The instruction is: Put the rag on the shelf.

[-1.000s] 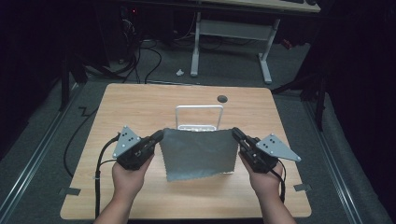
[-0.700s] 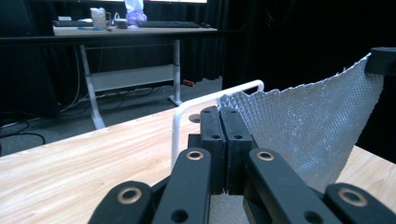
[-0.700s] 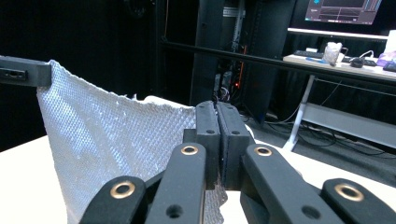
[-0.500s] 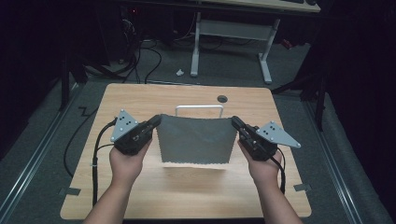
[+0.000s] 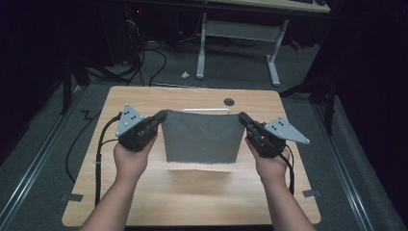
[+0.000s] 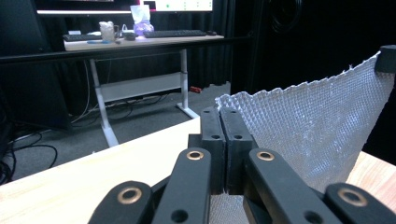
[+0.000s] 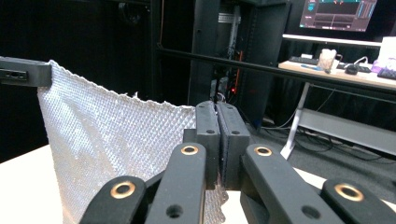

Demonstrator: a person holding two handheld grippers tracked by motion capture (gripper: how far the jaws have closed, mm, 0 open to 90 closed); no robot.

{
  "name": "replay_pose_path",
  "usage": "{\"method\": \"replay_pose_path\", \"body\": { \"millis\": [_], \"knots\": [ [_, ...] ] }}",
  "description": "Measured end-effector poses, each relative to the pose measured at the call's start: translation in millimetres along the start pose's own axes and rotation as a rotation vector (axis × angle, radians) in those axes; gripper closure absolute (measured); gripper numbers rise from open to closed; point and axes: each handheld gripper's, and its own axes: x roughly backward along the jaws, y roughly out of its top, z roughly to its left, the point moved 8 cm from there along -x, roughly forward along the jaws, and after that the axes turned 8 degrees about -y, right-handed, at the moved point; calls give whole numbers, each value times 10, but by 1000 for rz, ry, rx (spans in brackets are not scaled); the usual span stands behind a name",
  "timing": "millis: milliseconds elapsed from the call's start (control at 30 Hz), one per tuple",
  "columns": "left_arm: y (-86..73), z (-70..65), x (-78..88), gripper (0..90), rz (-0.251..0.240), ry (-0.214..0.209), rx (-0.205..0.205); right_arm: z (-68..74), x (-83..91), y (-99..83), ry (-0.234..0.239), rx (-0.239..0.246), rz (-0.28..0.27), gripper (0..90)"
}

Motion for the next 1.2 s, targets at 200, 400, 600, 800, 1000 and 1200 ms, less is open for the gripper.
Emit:
{"method": "replay_pose_path", "body": {
  "millis": [200,400,600,800,1000,1200],
  "knots": [
    [38,78,-117,891,3,20,-13,-69,-121,43,-4,2,3,893],
    [135,182,-292,891,20,34,-31,-225,-323,160,-25,-17,4,893],
    [156,408,-562,891,50,70,-38,-342,-596,213,-43,-23,16,894],
    [137,552,-760,890,85,91,-33,-463,-847,151,-45,-51,52,893],
    [-159,752,-1035,890,214,94,-1,-572,-1186,-145,-64,-22,168,893],
    [-467,745,-1060,890,263,44,32,-563,-1289,-392,-61,0,224,892]
  ]
}}
